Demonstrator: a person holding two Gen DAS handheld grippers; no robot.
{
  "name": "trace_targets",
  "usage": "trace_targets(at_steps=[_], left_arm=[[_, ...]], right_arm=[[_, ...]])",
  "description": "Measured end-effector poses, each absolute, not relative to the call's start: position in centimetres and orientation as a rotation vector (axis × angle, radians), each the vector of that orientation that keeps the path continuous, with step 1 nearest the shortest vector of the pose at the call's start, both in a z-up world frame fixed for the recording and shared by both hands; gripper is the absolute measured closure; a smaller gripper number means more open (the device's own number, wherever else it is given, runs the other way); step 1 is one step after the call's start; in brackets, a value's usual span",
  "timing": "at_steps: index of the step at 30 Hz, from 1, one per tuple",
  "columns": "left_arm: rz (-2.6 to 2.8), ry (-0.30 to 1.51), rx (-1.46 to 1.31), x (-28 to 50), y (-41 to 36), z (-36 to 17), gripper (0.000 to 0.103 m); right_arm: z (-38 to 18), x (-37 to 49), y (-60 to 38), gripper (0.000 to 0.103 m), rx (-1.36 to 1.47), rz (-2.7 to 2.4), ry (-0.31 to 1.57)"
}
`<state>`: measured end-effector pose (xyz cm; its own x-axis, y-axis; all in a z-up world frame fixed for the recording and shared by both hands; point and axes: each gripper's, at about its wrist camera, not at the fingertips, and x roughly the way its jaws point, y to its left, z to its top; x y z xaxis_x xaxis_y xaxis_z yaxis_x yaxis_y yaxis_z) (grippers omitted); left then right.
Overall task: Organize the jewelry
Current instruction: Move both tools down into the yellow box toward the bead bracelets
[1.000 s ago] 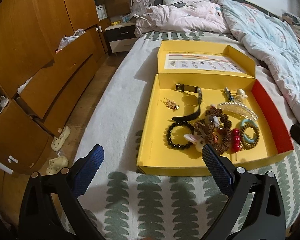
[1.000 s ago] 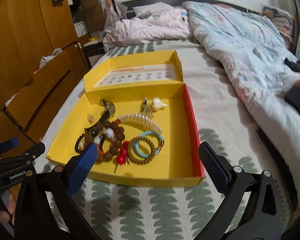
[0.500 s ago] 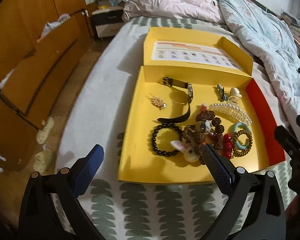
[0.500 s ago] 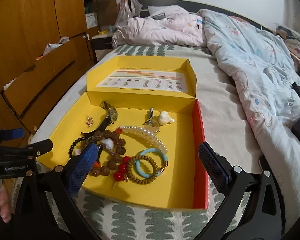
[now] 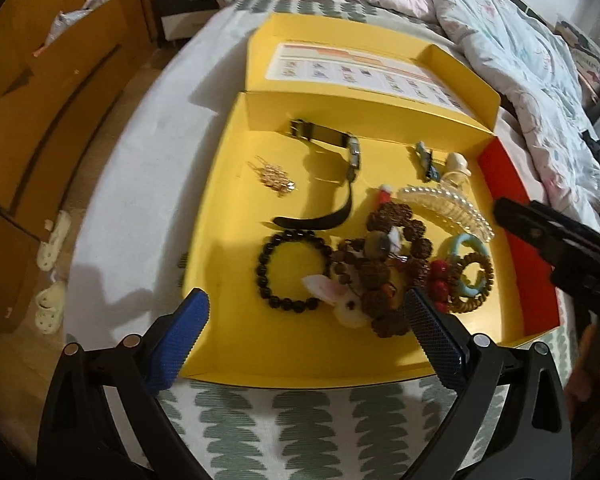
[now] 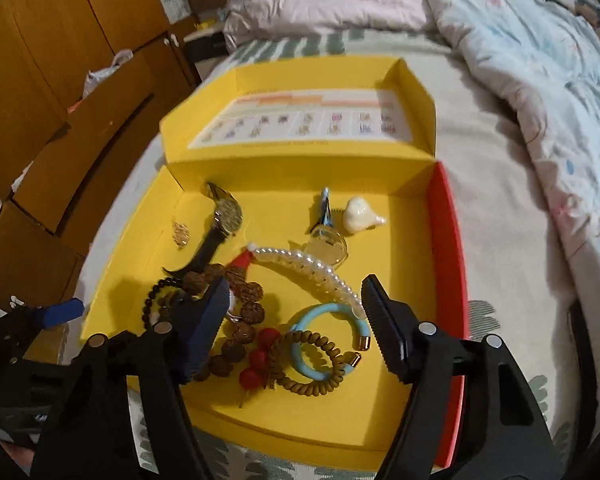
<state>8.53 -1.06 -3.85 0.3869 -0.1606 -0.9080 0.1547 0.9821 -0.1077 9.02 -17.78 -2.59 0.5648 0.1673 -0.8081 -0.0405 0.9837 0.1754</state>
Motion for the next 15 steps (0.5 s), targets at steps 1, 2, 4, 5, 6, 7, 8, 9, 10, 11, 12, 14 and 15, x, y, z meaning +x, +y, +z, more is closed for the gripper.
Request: trace_targets(at_steps=[1, 2, 4, 5, 6, 7, 8, 9, 10, 11, 12, 14, 15], left_arm=[[-0.207, 1.160, -0.006, 8.6, -1.2, -3.9, 0.006], [-0.214, 1.166, -0.006, 8.7, -1.4, -4.0, 0.007], [-0.230, 1.178, -0.005, 8.9, -1.9, -4.2, 0.018], [-0.237, 1.191, 0.001, 9.2, -2.2, -4.3, 0.022], [-0.245, 1.203, -0.001, 9.4, -2.4, -4.4, 0.022], [-0.252, 1.213, -0.009, 9.7, -2.6, -4.6, 0.023], [-0.254, 1.225, -0.011, 10.0, -2.8, -4.8, 0.025], [-0.255, 1.233, -0.012, 10.2, -2.9, -5.0, 0.027], [-0.262, 1.247, -0.019, 10.4, -2.9, -5.2, 0.028], [-0.265, 1.254, -0.026, 10.5, -3.0, -5.4, 0.030], [-0.269, 1.266, -0.036, 10.6, -2.9, -5.6, 0.033], [-0.276, 1.287, -0.054, 10.7, -2.7, -5.8, 0.033], [-0.283, 1.291, -0.060, 10.7, -2.6, -5.8, 0.033]], right_arm=[[-2.8, 9.3, -17.8, 0.034, 0.143, 0.122, 0.970], [-3.1, 9.5, -18.0, 0.034, 0.145, 0.121, 0.977], [-3.5, 10.2, -18.3, 0.034, 0.150, 0.122, 0.995], [-3.8, 10.6, -18.4, 0.034, 0.150, 0.122, 1.006], [-4.1, 10.8, -18.5, 0.034, 0.151, 0.120, 1.012], [-4.2, 11.0, -18.5, 0.034, 0.151, 0.119, 1.021], [-4.5, 11.3, -18.5, 0.034, 0.150, 0.121, 1.031], [-4.8, 11.6, -18.5, 0.034, 0.150, 0.128, 1.044], [-5.1, 11.8, -18.6, 0.034, 0.147, 0.127, 1.054], [-5.3, 11.9, -18.6, 0.034, 0.142, 0.124, 1.064], [-5.5, 12.0, -18.7, 0.034, 0.139, 0.122, 1.077], [-5.5, 11.7, -19.0, 0.034, 0.150, 0.123, 1.096], [-5.3, 11.3, -19.0, 0.034, 0.158, 0.137, 1.101]])
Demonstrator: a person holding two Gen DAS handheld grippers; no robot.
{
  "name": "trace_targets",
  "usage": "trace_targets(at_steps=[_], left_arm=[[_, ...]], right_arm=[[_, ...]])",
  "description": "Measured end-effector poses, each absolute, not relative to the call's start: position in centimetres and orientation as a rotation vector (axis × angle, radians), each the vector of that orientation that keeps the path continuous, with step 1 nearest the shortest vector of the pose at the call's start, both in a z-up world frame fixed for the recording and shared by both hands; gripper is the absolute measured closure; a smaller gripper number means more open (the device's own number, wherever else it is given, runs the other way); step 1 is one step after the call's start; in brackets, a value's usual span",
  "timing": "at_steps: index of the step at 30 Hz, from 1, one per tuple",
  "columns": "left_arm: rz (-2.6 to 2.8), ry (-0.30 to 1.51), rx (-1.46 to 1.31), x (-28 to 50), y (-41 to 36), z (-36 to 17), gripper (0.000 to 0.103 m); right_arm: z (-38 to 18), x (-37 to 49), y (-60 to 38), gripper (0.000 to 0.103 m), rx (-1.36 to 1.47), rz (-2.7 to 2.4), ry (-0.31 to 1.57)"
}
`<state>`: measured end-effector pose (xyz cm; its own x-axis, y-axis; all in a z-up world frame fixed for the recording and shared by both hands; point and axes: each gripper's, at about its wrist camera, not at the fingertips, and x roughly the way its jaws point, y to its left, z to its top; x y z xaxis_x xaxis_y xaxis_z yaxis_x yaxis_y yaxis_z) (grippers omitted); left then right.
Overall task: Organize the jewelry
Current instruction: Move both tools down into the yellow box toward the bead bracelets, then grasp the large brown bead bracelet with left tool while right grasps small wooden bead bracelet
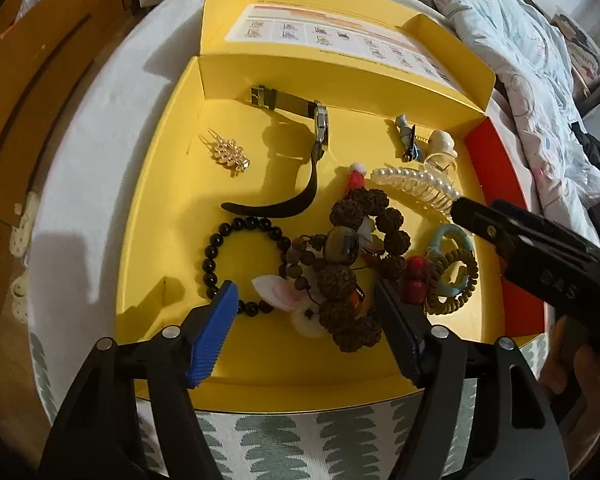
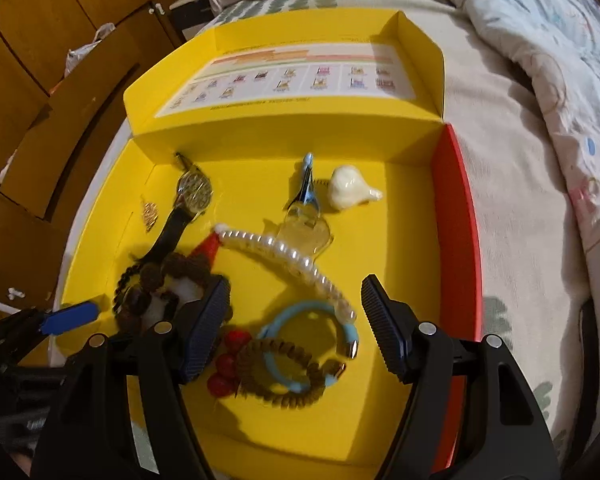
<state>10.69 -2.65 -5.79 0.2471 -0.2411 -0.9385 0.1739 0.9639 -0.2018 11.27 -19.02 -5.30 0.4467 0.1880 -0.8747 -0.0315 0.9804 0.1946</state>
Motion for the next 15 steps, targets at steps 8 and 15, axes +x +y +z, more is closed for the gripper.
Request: trace_targets(at_steps=[8, 15], left_arm=[[-0.320, 1.331, -0.119, 11.0, -2.4, -6.4, 0.043], [-0.356, 1.324, -0.143, 10.8, -2.4, -6.0, 0.054]], right_arm=[[-5.5, 8.8, -18.6, 0.041, 0.142, 0.149, 1.153], [-7.1, 8.2, -18.4, 0.054, 0.133, 0.150, 1.200]])
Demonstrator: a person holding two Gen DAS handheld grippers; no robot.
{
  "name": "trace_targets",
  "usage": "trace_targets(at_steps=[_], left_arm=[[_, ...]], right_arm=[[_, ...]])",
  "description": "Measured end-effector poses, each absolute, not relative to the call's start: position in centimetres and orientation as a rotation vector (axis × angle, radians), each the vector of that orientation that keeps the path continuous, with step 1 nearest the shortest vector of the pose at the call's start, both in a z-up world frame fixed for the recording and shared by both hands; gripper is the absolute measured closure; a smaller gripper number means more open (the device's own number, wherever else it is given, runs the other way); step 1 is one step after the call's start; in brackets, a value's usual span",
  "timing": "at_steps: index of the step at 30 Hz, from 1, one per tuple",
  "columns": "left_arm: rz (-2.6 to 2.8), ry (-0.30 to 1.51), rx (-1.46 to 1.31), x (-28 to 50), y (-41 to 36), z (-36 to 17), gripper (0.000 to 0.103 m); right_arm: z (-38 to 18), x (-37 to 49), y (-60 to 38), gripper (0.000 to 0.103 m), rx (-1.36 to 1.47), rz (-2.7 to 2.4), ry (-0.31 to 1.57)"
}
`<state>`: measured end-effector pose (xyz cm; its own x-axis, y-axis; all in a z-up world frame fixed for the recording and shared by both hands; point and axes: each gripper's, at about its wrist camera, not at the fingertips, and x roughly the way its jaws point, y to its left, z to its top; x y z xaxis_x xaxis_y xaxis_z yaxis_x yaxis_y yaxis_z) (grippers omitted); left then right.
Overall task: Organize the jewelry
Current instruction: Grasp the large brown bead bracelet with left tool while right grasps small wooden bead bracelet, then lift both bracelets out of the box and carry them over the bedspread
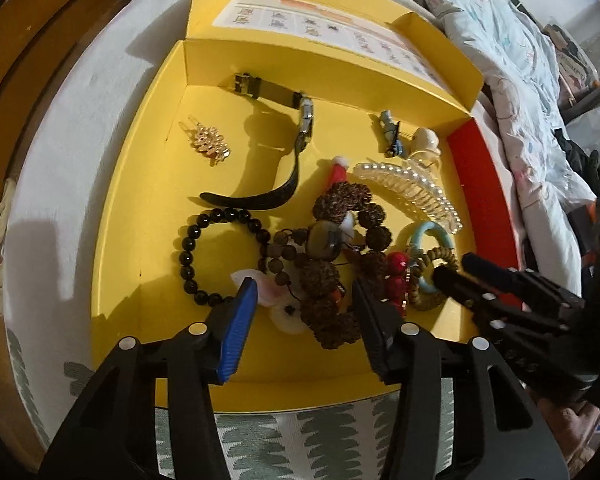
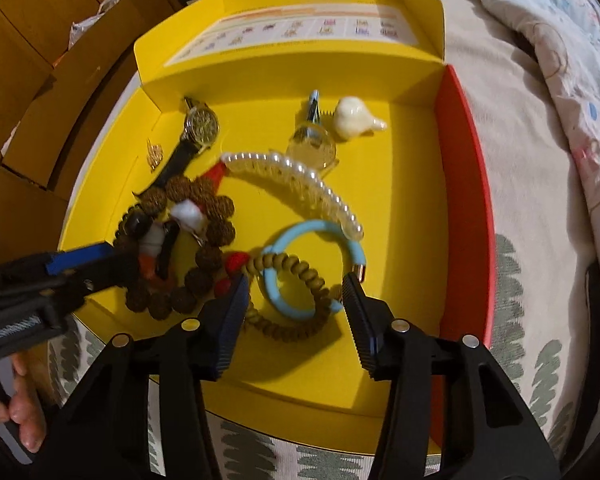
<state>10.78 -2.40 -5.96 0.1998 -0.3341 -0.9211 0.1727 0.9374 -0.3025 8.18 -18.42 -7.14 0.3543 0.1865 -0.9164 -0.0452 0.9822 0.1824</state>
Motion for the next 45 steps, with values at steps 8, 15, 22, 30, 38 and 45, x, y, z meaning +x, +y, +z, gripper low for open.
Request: trace_targets(at_steps=[8, 15, 22, 30, 38, 45], left_arm=[[-0.401, 1.316, -0.149, 10.8, -3.2, -5.9, 0.054], [-0.408, 1.322, -0.165, 11.2, -3.2, -6.3, 0.055], [-0.410, 1.313, -0.159, 11.2, -3.3, -6.3, 0.066], [-0.413, 1.308, -0.153, 11.2, -3.5, -6.5, 0.079], [-0.435, 1.289, -0.175, 11.1, -3.4, -6.1, 0.082], [-0.470, 1.241, -0.203, 10.7, -3.5, -4.4, 0.082]], right_arm=[[-7.9, 8.2, -18.5, 0.054, 0.119, 0.131, 1.203], [-8.0, 8.3, -18.6, 0.060, 0.124, 0.133, 1.194], [-8.4, 8.6, -18.1, 0.074, 0.111, 0.139, 1.203], [-9.1, 8.8, -17.7, 0.088, 0.100, 0.136, 1.219], [-8.9, 8.6, -18.2, 0.092, 0.134, 0.140, 1.214], [-7.5, 7.8, -18.8, 0.092, 0.167, 0.160, 1.181]])
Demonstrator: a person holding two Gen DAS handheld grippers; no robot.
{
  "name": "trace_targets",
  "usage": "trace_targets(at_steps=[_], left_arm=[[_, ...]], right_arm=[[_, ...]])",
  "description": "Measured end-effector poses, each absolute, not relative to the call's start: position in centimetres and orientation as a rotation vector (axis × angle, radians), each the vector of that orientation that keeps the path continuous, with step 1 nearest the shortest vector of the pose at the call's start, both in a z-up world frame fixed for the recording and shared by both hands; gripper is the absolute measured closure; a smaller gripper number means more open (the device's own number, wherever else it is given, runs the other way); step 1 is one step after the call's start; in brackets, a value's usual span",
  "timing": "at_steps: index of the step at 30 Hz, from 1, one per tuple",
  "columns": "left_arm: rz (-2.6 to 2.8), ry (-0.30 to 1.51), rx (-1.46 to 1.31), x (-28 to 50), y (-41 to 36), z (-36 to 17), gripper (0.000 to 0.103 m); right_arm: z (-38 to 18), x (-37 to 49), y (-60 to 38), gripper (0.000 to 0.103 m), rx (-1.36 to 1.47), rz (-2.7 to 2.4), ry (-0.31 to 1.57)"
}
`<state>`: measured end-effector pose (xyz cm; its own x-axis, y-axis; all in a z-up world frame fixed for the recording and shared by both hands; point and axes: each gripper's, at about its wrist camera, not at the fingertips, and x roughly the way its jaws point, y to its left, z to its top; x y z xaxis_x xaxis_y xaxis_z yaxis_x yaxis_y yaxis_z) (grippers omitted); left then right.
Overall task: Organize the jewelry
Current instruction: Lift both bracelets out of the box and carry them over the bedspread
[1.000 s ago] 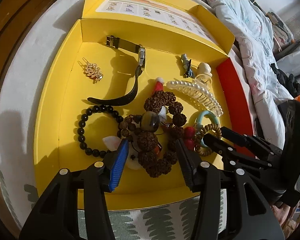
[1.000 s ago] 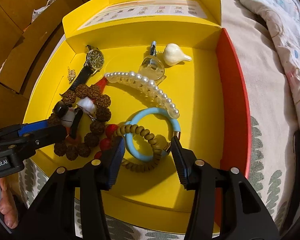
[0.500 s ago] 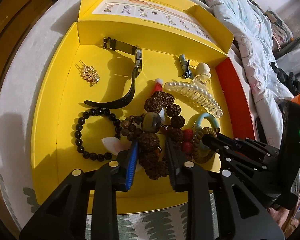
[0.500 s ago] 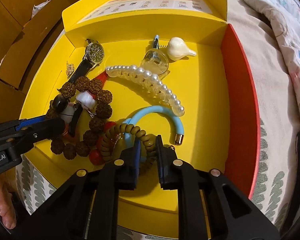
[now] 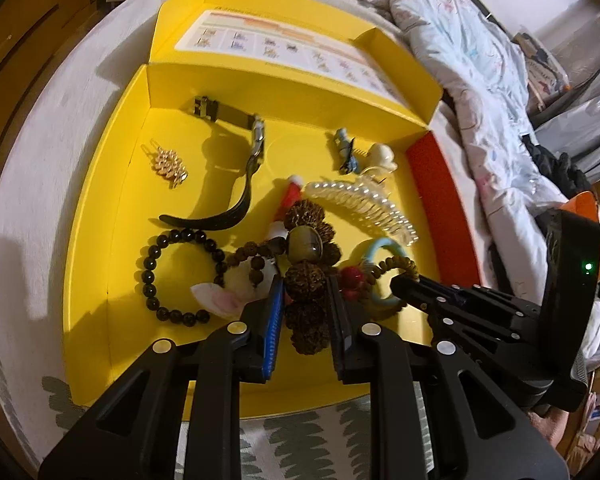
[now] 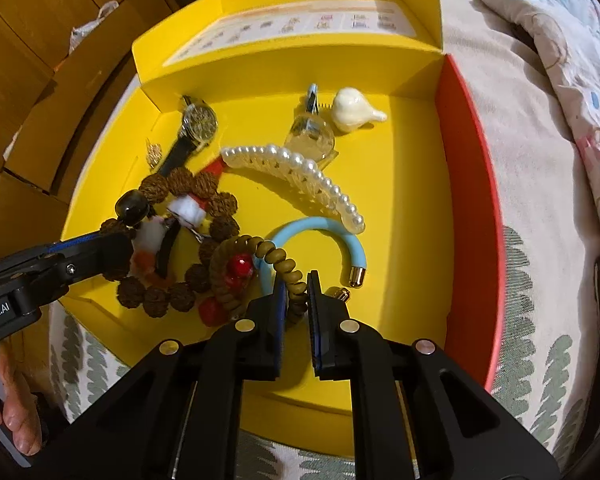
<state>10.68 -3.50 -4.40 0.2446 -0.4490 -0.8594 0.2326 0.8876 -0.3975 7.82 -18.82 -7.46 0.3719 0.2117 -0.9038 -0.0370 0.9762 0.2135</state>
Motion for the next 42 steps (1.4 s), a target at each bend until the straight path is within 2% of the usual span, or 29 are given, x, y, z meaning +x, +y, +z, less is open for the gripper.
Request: trace_targets(at_steps=[16, 17, 18, 23, 30, 32, 36, 40, 42], left_arm=[[-0.516, 1.143, -0.239, 9.4, -3.6, -0.9, 0.083], [-0.522, 1.132, -0.242, 9.2, -3.6, -0.6, 0.087], [-0.529, 1.123, -0.248, 9.1, -3.6, -0.3, 0.098], [-0.560, 1.057, -0.228, 8.1, -4.1, 1.5, 0.098], [-0.552, 1.118, -0.222, 8.8, -4.4, -0.1, 0.101], [-0.575, 1.176, -0.221, 9.1, -5.1, -1.3, 0.100], [-0.564, 1.214, -0.164, 9.2, -6.8, -2.9, 0.091], [-0.585, 1.289, -0.122, 9.3, -9.2, -4.8, 0.087], [-0.579, 1.300, -0.113, 9.4, -9.7, -5.1, 0.081]], right_arm=[[-3.6, 5.6, -19.1, 0.093, 0.193, 0.197, 1.088], [-3.4, 5.4, -19.2, 0.093, 0.203, 0.203, 1.076], [-3.2, 5.3, -19.3, 0.093, 0.210, 0.208, 1.071], [-2.1, 4.5, -19.6, 0.094, 0.241, 0.222, 1.043], [-1.7, 4.0, -19.2, 0.094, 0.243, 0.242, 1.049], [-1.5, 3.9, -19.6, 0.094, 0.259, 0.238, 1.032], [-1.6, 4.0, -19.9, 0.094, 0.254, 0.234, 1.043], [-1.5, 3.9, -20.8, 0.094, 0.272, 0.222, 1.029], [-1.4, 3.9, -21.3, 0.094, 0.279, 0.220, 1.031]])
